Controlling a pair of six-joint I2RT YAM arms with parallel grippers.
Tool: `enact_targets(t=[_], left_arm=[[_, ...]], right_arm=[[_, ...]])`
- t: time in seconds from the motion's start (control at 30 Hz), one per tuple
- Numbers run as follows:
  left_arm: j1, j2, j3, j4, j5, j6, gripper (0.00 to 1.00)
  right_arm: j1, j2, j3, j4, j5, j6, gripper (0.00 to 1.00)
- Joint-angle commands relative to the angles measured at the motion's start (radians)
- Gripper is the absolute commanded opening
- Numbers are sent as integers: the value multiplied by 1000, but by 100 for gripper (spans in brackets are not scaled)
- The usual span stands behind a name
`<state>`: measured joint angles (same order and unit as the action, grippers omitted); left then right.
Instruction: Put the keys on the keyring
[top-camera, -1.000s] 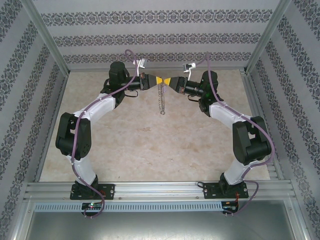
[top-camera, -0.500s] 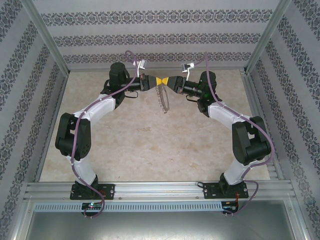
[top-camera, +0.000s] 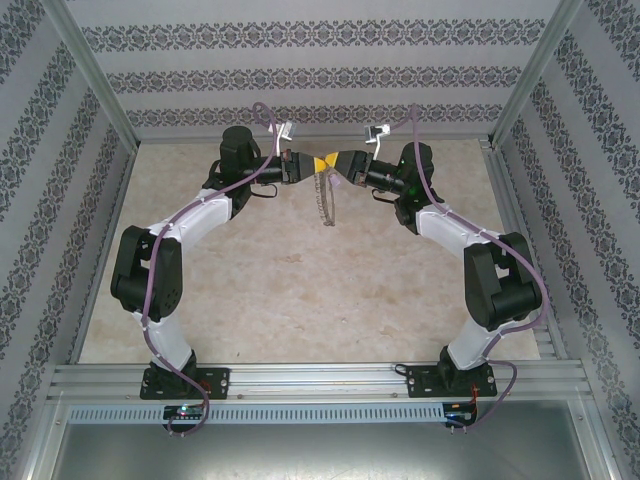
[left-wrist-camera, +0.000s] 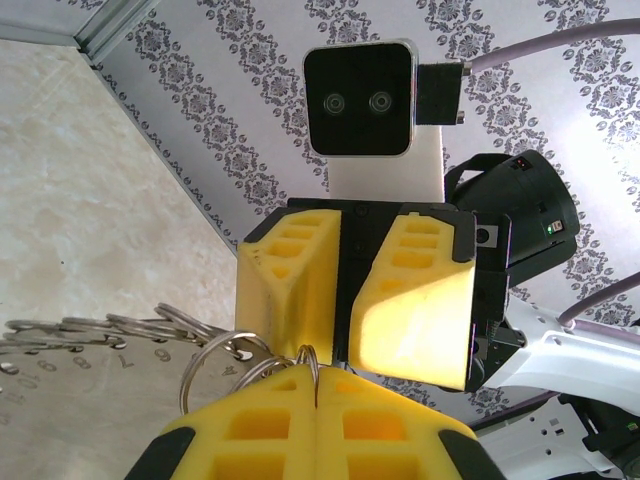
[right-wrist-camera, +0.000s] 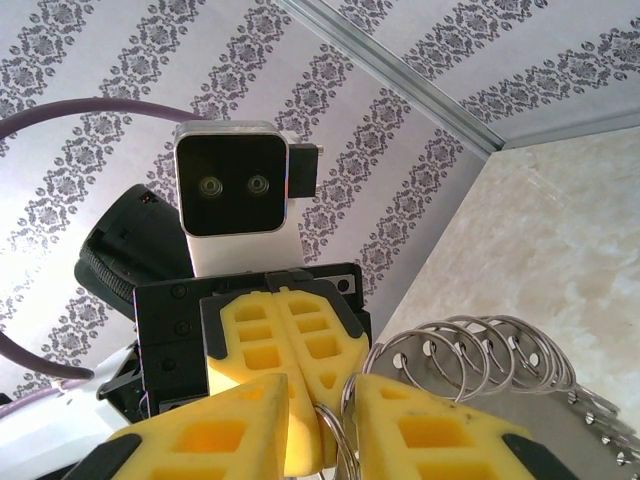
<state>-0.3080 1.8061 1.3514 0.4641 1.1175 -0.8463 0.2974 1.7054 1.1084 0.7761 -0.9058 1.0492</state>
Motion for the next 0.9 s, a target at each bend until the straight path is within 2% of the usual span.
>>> enact_targets(t=[0.0,0.27,0.43,0.57,0.63,0.73,0.87], left_arm=[[-7,-38,12,44,14,0,0],[-8,-29,23,48,11,-8,0],[-8,-27,22,50,12,-10,0],[-8,-29,25,20,4,6,0],[-7,-36,36,-49,-11,48,5],[3,-47,51,-131,-21,109,24],[25,-56,70,-217,-23,170,40]], right_arm=[[8,-16,-24,48,-22,-4,25],[3,-39,-71,47,-26,-15,16],[2,-34,-57,49,-30,-14,0],[-6,-19,-28,40,-34,-17,0],[-15,-5,-5,31,-50,-21,0],[-37,20,26,1,-80,-42,0],[-61,68,66,-19,-141,-55,0]])
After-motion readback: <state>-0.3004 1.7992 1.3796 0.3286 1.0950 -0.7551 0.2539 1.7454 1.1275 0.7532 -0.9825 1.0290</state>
